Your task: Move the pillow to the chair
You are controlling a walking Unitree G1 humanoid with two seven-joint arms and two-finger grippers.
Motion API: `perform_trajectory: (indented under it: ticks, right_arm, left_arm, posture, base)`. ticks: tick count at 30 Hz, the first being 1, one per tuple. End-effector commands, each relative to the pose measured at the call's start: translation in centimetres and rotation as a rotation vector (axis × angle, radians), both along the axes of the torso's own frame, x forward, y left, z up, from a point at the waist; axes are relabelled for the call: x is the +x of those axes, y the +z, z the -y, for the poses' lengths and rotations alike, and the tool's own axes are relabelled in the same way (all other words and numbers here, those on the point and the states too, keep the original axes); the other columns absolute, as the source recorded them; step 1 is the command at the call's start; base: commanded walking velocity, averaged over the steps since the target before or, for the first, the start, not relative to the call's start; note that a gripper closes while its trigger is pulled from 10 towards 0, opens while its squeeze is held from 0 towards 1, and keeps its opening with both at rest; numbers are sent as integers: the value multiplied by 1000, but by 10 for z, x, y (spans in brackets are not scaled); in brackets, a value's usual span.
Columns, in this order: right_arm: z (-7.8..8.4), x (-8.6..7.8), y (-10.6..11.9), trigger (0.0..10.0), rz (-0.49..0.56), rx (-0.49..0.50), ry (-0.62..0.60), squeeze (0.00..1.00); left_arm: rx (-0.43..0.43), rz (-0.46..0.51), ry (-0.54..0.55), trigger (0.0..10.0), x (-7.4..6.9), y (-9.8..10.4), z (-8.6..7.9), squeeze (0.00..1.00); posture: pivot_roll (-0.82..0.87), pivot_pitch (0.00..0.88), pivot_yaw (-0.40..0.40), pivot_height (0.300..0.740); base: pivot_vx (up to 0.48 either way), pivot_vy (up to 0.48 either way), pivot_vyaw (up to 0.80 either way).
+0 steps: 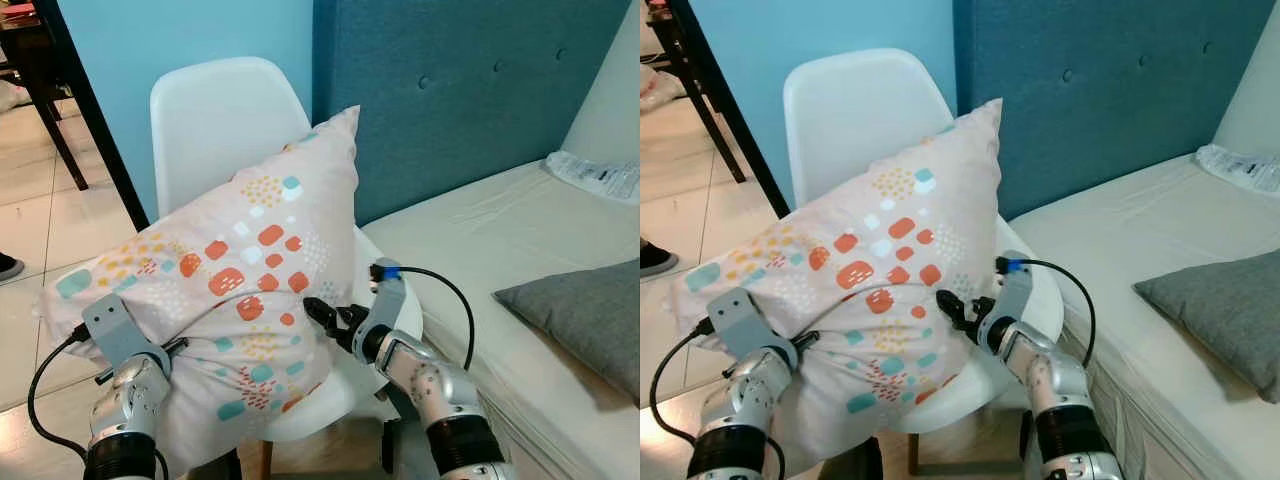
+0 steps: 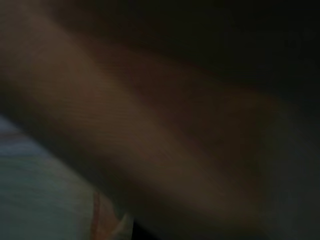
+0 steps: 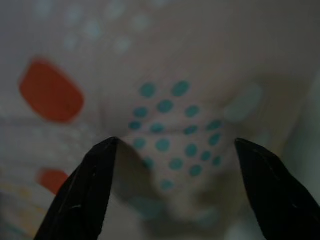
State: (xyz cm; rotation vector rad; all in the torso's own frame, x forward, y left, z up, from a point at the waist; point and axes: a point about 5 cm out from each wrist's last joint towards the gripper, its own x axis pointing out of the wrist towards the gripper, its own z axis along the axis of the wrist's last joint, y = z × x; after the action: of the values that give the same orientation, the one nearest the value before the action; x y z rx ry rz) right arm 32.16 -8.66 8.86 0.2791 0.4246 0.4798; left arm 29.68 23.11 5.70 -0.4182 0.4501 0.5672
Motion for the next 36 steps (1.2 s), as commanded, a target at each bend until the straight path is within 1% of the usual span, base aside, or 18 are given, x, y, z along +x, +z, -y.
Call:
perform_trajectory:
  ticks: [1,5,6,7,9,11,13,14,17,20,21,22,23,24,28,33,35,36]
  right_arm:
    - [-11,1,0,10000,54,-82,50,0]
    - [-17,2,3,10000,89,-105,78,0]
    - [-20,3,3,10000,98,-123,96,0]
    - [-20,3,3,10000,98,-123,96,0]
    - [-21,3,2,10000,103,-137,106,0]
    - [-24,4,1,10000,117,-146,118,0]
    - [-26,5,1,10000,142,-163,128,0]
    - [-26,5,1,10000,142,-163,128,0]
    - [-28,5,0,10000,176,-189,137,0]
    - [-28,4,0,10000,182,-193,138,0]
    - [-26,4,1,10000,196,-216,132,0]
    - [-26,4,1,10000,196,-216,132,0]
    - [-23,5,2,10000,204,-231,123,0]
    - [-23,5,2,10000,204,-231,123,0]
    - [-15,7,2,10000,210,-253,98,0]
    - [-10,10,3,10000,223,-263,77,0]
    - [-8,10,3,10000,227,-267,71,0]
    - [-8,10,3,10000,227,-267,71,0]
  left_arm:
    - [49,1,-30,10000,0,3,-2,0]
    - [108,11,6,10000,0,9,-17,0]
    - [153,28,48,10000,0,17,-32,0]
    - [153,28,48,10000,0,17,-32,0]
    - [194,45,83,10000,0,24,-44,0]
    - [316,95,172,10000,0,49,-78,0]
    - [394,137,225,10000,2,69,-97,0]
    - [394,137,225,10000,2,69,-97,0]
    - [537,182,218,10000,11,92,-99,0]
    - [574,191,206,10000,15,96,-96,0]
    - [577,190,170,10000,23,93,-84,0]
    - [577,190,170,10000,23,93,-84,0]
    - [541,192,122,10000,30,88,-70,0]
    - [541,192,122,10000,30,88,-70,0]
    - [506,218,-83,10000,45,75,-15,0]
    - [463,208,-207,10000,43,54,30,0]
    - [423,197,-271,10000,40,42,55,0]
    - [423,197,-271,10000,40,42,55,0]
  posture:
    - [-12,71,43,550]
    - [-11,75,42,550]
    - [-6,80,41,550]
    - [-6,80,41,550]
    - [-5,83,42,550]
    - [-5,92,43,550]
    - [-4,95,43,550]
    - [-4,95,43,550]
    - [-13,102,47,550]
    - [-15,103,48,550]
    - [-26,104,49,550]
    - [-26,104,49,550]
    - [-33,106,49,550]
    - [-33,106,49,550]
    - [-37,108,51,550]
    - [-40,113,51,550]
    - [-40,114,49,550]
    - [-40,114,49,550]
  base:
    - [0,0,0]
    - [0,0,0]
    - [0,0,0]
    - [0,0,0]
    - [0,0,0]
    - [0,0,0]
    - [0,0,0]
    - [0,0,0]
    - [0,0,0]
    - [0,0,0]
    - [0,0,0]
    - [0,0,0]
    - [0,0,0]
    - [0,0,0]
    - [0,0,0]
    - [0,0,0]
    - [0,0,0]
    - [0,0,0]
